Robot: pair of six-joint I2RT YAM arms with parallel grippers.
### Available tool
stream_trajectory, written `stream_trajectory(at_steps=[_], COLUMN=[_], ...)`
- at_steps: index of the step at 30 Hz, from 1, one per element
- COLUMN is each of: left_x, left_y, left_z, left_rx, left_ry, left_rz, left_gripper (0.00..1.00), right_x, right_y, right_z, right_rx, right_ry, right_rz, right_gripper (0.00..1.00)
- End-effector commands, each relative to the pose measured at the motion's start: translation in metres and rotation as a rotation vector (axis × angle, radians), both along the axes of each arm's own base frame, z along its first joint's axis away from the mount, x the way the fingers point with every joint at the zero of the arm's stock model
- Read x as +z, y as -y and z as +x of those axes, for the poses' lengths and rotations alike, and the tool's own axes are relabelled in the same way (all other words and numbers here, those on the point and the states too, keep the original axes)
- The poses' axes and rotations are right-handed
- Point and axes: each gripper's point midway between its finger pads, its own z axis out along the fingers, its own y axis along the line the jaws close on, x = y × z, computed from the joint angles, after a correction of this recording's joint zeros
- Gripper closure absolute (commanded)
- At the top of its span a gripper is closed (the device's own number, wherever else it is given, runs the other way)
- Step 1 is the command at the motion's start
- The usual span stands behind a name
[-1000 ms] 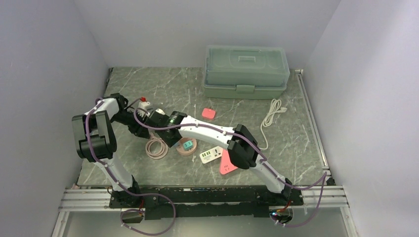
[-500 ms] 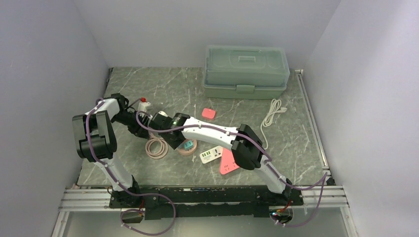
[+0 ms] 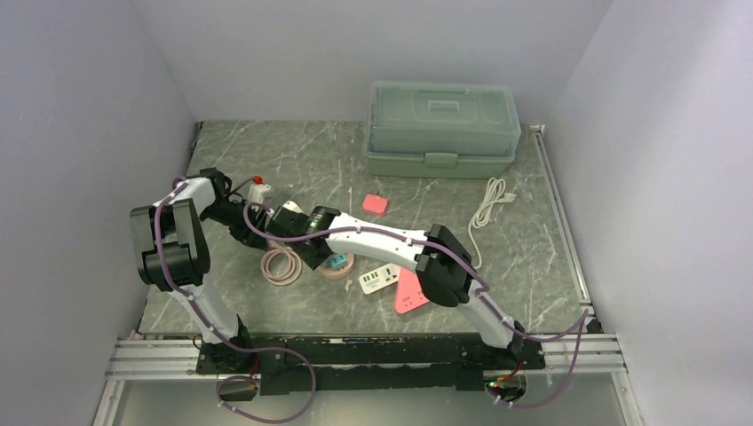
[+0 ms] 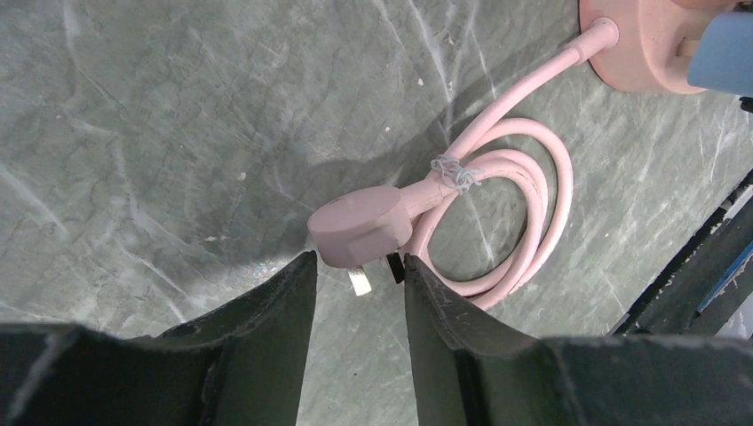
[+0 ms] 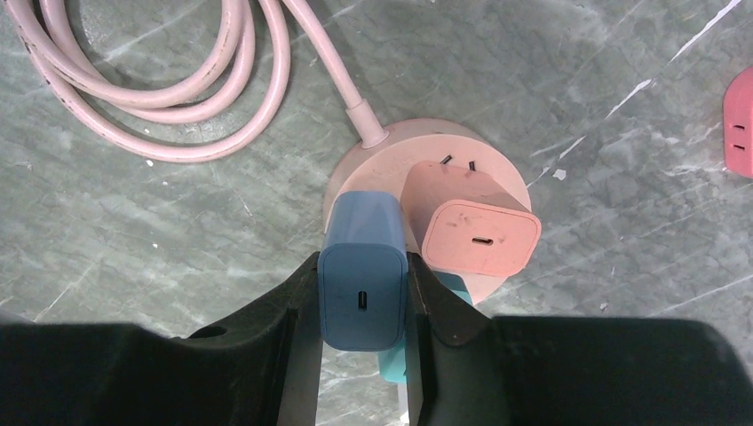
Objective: Insert the plug
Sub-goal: Insert the plug into the socket.
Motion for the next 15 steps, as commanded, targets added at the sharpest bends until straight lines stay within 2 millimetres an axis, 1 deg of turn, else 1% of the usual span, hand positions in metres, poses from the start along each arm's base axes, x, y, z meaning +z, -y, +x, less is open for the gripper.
stream_trajectory(at_steps=[1,10,15], left_x=[0.0064,0.0077,0.0074], left_y=[-0.0034,-0.0032,-0.0032], left_z=[0.0077,0.008,0.0085], left_rx=[-0.002,-0.007,-0.008], left_ry=[0.052,0.053,0.055], left_rz=[0.02,0.018,0.018], left_gripper=[0.55,0.56,0.57], right_x=[0.0147,0.01,0.0072], right_y=[0.0048,0.002,0.0012], right_z=[-0.0034,-0.0112,-0.0125], right_rx=[-0.023,-0.018,-0.016], right_ry=[0.021,0.001,-0.003], right_rz=[0.013,0.019,0.017], right_gripper=[1.0,1.0,1.0])
